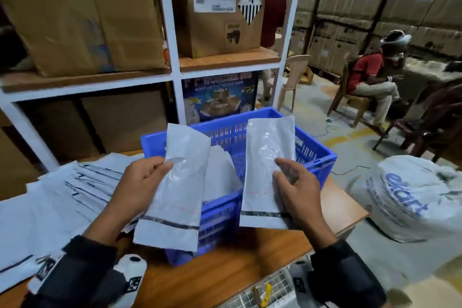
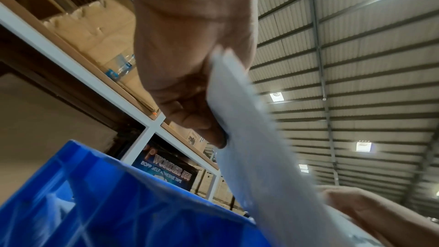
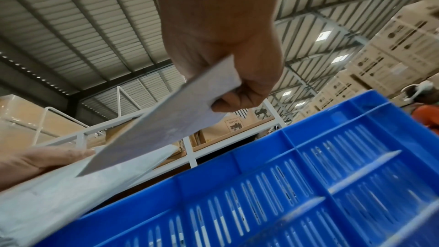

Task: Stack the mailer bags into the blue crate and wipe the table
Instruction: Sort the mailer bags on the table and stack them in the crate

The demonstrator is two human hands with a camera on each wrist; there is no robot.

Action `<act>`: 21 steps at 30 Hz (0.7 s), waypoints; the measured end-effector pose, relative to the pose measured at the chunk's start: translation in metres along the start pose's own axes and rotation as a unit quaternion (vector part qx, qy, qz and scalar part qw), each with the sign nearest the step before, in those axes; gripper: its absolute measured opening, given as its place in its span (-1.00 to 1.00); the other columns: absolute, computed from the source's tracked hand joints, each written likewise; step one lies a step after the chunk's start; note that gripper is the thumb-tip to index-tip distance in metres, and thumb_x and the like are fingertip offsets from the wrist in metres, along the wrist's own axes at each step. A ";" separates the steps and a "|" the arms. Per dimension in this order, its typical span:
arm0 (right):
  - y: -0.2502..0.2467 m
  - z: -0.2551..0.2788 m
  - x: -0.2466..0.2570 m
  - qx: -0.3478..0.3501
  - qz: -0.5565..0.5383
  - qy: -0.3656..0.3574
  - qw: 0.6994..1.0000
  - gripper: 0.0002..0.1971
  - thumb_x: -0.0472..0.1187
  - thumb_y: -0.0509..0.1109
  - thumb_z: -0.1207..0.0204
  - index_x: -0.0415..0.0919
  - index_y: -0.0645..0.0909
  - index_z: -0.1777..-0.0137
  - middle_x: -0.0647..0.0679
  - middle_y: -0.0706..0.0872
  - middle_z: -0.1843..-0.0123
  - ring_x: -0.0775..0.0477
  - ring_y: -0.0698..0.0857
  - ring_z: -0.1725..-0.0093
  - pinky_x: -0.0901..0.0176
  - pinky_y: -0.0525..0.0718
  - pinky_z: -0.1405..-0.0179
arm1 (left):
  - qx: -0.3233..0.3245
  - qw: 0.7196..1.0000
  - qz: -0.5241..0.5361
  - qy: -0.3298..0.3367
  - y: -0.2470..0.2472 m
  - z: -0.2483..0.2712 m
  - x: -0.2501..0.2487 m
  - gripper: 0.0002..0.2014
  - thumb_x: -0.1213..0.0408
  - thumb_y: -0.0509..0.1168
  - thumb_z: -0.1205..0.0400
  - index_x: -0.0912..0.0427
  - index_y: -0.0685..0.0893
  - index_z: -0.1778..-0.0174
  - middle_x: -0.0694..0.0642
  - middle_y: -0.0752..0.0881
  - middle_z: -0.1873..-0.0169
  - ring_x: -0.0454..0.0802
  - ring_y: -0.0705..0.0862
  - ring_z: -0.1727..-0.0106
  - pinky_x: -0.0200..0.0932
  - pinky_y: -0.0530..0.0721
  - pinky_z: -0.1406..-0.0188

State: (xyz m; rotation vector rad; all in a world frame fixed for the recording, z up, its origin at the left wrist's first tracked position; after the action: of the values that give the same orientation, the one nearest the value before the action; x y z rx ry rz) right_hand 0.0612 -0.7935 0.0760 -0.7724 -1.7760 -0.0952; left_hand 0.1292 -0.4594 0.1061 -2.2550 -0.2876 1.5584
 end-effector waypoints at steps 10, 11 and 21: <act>0.064 -0.077 -0.029 0.169 -0.067 -0.031 0.983 -0.73 -0.24 0.47 -0.53 0.03 0.70 -0.19 0.09 0.78 -0.15 0.18 0.72 -0.18 0.21 0.63 -0.24 | -0.139 0.975 -0.167 -0.049 0.003 -0.035 -0.003 -0.60 0.02 0.27 -0.58 0.05 0.39 0.55 -0.05 0.42 0.59 -0.14 0.42 0.48 -0.16 0.35 0.40; 0.066 -0.083 -0.032 0.179 -0.061 -0.034 0.981 -0.72 -0.26 0.48 -0.53 0.00 0.71 -0.21 0.08 0.77 -0.14 0.15 0.73 -0.16 0.20 0.63 -0.22 | -0.131 0.975 -0.165 -0.072 0.005 -0.041 0.002 -0.60 0.02 0.28 -0.58 0.08 0.39 0.53 -0.06 0.40 0.56 -0.16 0.40 0.48 -0.13 0.34 0.41; 0.076 -0.097 -0.045 0.239 -0.060 -0.044 0.968 -0.71 -0.22 0.47 -0.54 -0.10 0.71 -0.26 0.02 0.76 -0.19 0.09 0.70 -0.19 0.30 0.54 -0.14 | 0.057 0.848 -0.433 -0.301 0.023 -0.066 0.039 -0.55 0.19 0.39 -0.59 0.21 0.50 -0.38 0.24 0.66 -0.25 0.24 0.64 -0.23 0.02 0.60 -0.16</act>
State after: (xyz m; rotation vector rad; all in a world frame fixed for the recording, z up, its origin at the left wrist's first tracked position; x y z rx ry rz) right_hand 0.1890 -0.7965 0.0473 -0.3254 -1.8279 0.2833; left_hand 0.2037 -0.4779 0.0833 -1.1508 -1.1560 1.5945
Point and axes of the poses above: each hand's wrist, its own z-axis away from the middle knuckle, its own y-axis out of the palm, x = y × z, the point moved 7 cm from there along -z, towards the middle knuckle
